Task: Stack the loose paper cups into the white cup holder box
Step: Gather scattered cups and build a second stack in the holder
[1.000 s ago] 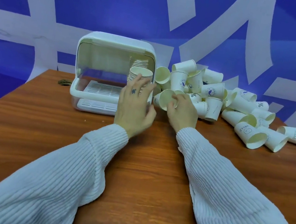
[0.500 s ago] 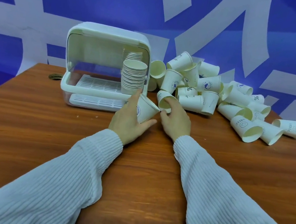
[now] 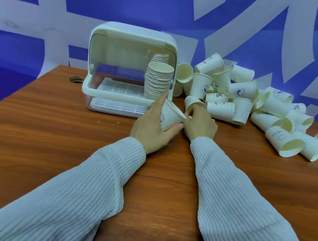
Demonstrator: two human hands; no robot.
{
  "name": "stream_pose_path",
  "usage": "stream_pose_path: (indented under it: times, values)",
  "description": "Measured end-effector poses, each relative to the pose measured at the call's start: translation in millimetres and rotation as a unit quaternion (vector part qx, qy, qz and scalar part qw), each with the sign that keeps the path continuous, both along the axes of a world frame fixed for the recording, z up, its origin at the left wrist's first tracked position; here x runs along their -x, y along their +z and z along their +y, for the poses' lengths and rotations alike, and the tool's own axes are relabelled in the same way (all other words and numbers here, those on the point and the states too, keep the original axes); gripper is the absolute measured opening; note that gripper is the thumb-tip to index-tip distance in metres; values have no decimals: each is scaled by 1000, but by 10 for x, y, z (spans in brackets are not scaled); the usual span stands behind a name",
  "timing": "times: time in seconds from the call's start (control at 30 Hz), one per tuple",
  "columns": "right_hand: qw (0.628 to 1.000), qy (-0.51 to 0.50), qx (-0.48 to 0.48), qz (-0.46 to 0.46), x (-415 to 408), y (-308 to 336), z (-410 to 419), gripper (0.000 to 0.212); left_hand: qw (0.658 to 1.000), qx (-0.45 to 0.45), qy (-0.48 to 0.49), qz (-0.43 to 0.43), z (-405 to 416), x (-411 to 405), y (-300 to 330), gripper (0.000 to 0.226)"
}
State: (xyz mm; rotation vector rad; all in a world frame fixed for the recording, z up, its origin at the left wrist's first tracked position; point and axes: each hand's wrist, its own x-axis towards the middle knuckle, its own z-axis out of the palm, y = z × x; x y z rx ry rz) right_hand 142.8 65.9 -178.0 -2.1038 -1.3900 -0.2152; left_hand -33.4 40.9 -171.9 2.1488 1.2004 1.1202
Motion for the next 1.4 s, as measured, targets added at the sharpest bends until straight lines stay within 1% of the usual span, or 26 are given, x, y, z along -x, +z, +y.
stream_pose_path:
  times: [0.07,0.13,0.23,0.3,0.37,0.4,0.43,0.5,0.57,0.63,0.7,0.77,0.83,0.9,0.93,0.97,1.03,1.1,1.13,1.2,1.27,1.33,1.4]
  values:
    - [1000,5,-19,23,-3,37,-76,11,1000,2,2,-11,4,2,5,95]
    - [999,14,-33,35,8,69,-120,16,1000,1,0,-16,3,2,13,94]
    - [998,36,-58,13,68,83,-129,24,1000,-7,-1,-15,-12,-2,17,95]
    - [998,57,-22,-5,108,69,-121,17,1000,-6,-2,-11,-13,-3,16,95]
    - [996,77,51,-1,121,57,-115,42,1000,0,0,-13,-12,4,10,95]
    - [994,79,74,4,119,57,-114,51,1000,2,0,-15,-12,11,11,94]
    - [993,77,86,4,119,55,-109,55,1000,4,0,-17,-13,14,14,94]
    - [992,71,106,-15,129,58,-98,56,1000,4,-1,-19,-14,16,14,95]
    - [992,62,109,-26,160,84,-112,50,1000,4,-1,-24,-15,12,15,94]
    - [997,32,62,-16,162,113,-154,36,999,3,0,-33,-13,15,20,93]
    - [1000,-3,-12,3,134,136,-216,25,999,-2,1,-42,-13,25,33,93]
    - [993,-26,-95,60,105,191,-285,19,998,-2,7,-63,-15,43,51,93]
    - [969,-35,-196,146,123,297,-337,23,995,-6,23,-98,-17,77,68,93]
    - [930,6,-293,224,201,446,-345,27,989,-14,43,-140,-12,115,90,93]
    - [912,38,-330,240,264,526,-342,29,986,-15,53,-160,-6,133,100,93]
    - [900,68,-358,239,323,612,-329,29,982,-14,65,-177,-1,152,112,92]
    - [891,110,-389,204,425,799,-251,27,977,-12,86,-196,14,190,131,93]
    - [901,140,-385,146,490,995,-121,23,974,-9,94,-204,34,223,138,94]
    - [911,155,-367,111,506,1077,-43,23,974,-5,95,-207,42,234,140,94]
    - [936,186,-294,51,530,1205,86,26,973,-1,96,-210,52,243,142,93]
    - [958,204,-203,13,543,1266,174,30,973,2,97,-211,56,239,146,93]
    - [966,210,-148,-22,541,1283,225,35,973,4,94,-210,63,238,149,94]
    - [967,215,-123,-61,545,1303,248,36,973,5,89,-212,71,233,146,94]
